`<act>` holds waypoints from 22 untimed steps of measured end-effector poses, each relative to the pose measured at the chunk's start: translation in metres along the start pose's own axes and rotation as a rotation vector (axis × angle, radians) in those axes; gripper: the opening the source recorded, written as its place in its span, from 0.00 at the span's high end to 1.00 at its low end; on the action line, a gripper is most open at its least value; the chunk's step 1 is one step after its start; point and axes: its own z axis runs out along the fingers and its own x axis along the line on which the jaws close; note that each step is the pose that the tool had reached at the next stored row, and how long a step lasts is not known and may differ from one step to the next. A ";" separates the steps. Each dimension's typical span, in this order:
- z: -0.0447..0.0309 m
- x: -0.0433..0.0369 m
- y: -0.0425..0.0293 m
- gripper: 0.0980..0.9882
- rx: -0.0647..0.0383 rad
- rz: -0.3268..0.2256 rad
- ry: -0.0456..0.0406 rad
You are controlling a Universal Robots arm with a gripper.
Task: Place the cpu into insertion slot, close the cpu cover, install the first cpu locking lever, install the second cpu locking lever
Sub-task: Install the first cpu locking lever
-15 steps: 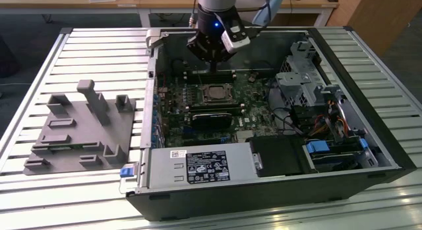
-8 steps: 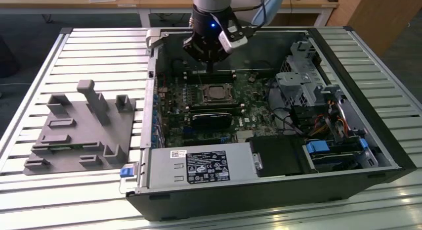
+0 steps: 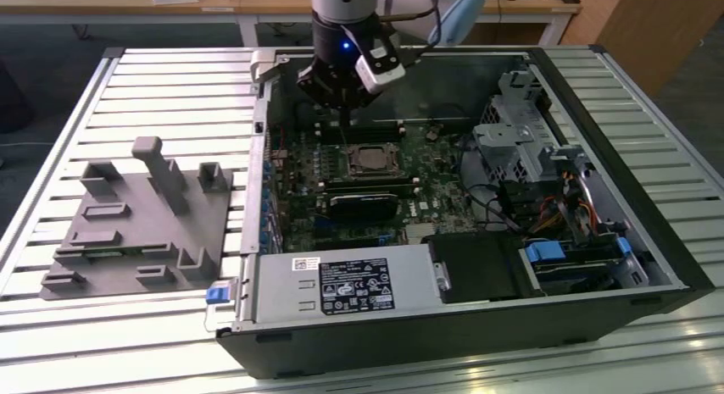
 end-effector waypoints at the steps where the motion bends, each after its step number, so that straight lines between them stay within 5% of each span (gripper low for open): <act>1: 0.0003 0.0022 -0.0001 0.99 0.000 0.000 0.0000; 22: 0.0025 0.0153 -0.0010 0.99 0.000 0.000 0.0001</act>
